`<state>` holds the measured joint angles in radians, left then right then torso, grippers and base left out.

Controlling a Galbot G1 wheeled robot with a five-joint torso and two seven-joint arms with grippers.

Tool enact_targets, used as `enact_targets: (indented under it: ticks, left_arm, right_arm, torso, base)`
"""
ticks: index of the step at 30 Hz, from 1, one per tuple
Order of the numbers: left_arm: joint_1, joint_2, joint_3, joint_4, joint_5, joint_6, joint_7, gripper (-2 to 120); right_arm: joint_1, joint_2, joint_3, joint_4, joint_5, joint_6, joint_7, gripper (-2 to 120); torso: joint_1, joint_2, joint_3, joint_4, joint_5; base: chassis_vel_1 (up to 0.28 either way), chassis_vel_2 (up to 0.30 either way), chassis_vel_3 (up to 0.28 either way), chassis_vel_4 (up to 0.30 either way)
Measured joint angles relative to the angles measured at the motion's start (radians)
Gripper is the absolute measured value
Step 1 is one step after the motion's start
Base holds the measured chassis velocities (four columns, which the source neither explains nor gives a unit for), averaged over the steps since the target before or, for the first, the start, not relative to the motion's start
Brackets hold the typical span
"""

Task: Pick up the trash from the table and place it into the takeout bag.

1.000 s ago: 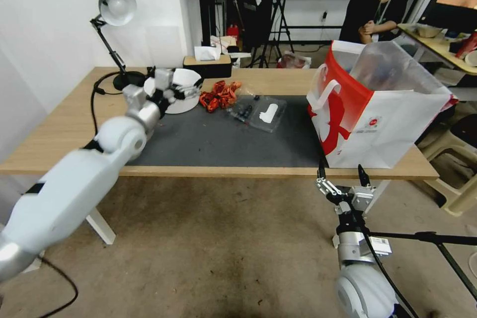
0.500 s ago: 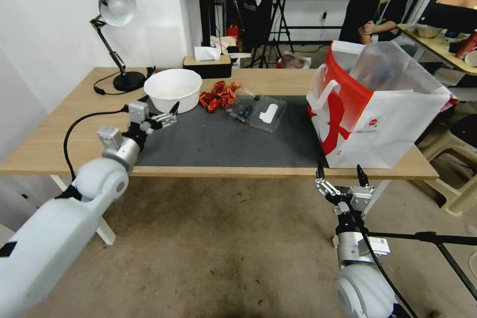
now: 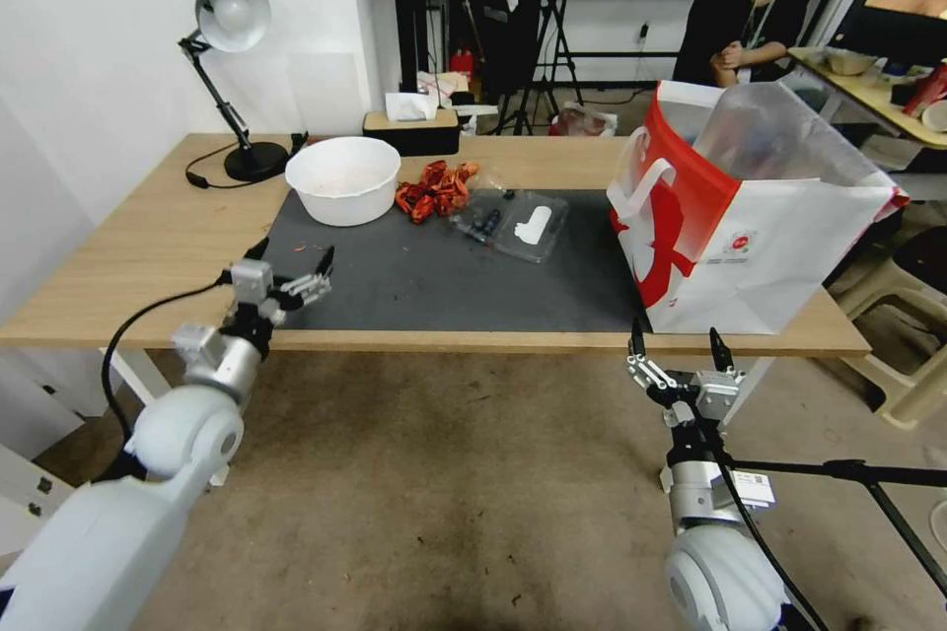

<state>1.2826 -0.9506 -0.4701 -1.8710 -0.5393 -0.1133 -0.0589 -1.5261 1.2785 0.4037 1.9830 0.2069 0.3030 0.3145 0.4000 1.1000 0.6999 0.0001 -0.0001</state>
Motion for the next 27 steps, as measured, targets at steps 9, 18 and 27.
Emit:
enact_targets:
  ticks: [9,18,27]
  left_arm:
    - [0.101,-0.054,-0.044,-0.03,0.058,-0.053,0.015,100]
    - [0.164,-0.098,-0.068,-0.026,0.078,-0.104,0.028,100]
    - [0.199,-0.122,-0.08,-0.014,0.089,-0.145,0.038,100]
  right_arm:
    - [0.007,-0.001,-0.003,-0.002,0.0,-0.007,-0.003,100]
    - [0.012,0.001,-0.007,-0.005,-0.001,-0.011,-0.008,100]
    - [0.014,0.008,-0.011,-0.014,-0.011,-0.011,-0.018,100]
  torso:
    - [0.0,0.0,0.0,-0.0001,0.0]
    - [0.0,0.0,0.0,0.0,0.0001]
    - [0.0,0.0,0.0,-0.0001,0.0]
  base:
    - [0.0,0.0,0.0,0.0]
    - [0.0,0.0,0.0,0.0]
    - [0.0,0.0,0.0,0.0]
